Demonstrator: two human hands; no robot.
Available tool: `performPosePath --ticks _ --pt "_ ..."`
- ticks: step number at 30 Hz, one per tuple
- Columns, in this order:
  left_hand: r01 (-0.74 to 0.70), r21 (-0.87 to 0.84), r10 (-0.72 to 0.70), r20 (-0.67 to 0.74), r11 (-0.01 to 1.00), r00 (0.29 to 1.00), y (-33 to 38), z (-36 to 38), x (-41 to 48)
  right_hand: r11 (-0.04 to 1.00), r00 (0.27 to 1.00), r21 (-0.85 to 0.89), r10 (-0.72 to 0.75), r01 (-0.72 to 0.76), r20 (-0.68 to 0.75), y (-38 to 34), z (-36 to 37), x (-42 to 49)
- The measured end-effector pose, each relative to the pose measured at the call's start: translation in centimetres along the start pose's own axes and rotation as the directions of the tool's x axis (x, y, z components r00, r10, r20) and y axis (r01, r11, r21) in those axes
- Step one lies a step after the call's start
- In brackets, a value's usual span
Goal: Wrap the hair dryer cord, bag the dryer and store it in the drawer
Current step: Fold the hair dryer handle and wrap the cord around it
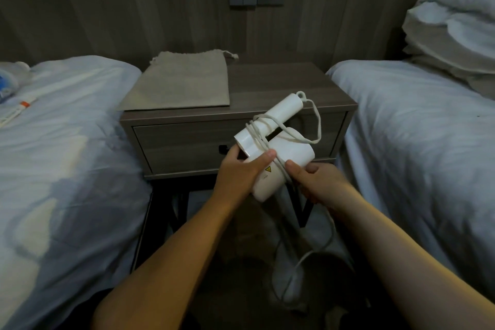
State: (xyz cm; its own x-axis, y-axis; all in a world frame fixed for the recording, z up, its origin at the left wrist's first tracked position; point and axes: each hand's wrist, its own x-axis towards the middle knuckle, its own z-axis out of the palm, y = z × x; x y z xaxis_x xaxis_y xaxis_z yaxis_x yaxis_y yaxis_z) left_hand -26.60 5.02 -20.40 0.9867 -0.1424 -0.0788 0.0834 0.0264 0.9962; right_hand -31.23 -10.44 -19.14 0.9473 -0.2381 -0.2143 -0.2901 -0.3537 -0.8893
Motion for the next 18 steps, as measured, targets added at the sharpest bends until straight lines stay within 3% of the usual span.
performPosePath --ticks 3,6,12,18 --pt "-0.09 0.156 0.098 -0.045 0.984 0.994 0.5 -0.5 0.2 0.996 0.997 -0.092 0.011 -0.004 0.074 -0.2 -0.1 0.1" --pt "-0.101 0.157 0.109 -0.041 0.982 0.993 1.0 -0.7 0.3 0.995 0.998 -0.098 0.006 0.0 0.062 -0.6 -0.9 0.3" --pt "-0.119 0.224 0.139 -0.075 0.967 0.987 1.6 -1.2 0.1 0.959 0.998 -0.282 -0.021 0.039 0.067 -1.0 -2.2 -0.1" --pt "-0.173 0.458 0.254 -0.12 0.872 0.96 1.7 -1.7 0.0 0.936 0.987 -0.348 0.011 0.045 0.158 -2.0 -2.6 -1.0"
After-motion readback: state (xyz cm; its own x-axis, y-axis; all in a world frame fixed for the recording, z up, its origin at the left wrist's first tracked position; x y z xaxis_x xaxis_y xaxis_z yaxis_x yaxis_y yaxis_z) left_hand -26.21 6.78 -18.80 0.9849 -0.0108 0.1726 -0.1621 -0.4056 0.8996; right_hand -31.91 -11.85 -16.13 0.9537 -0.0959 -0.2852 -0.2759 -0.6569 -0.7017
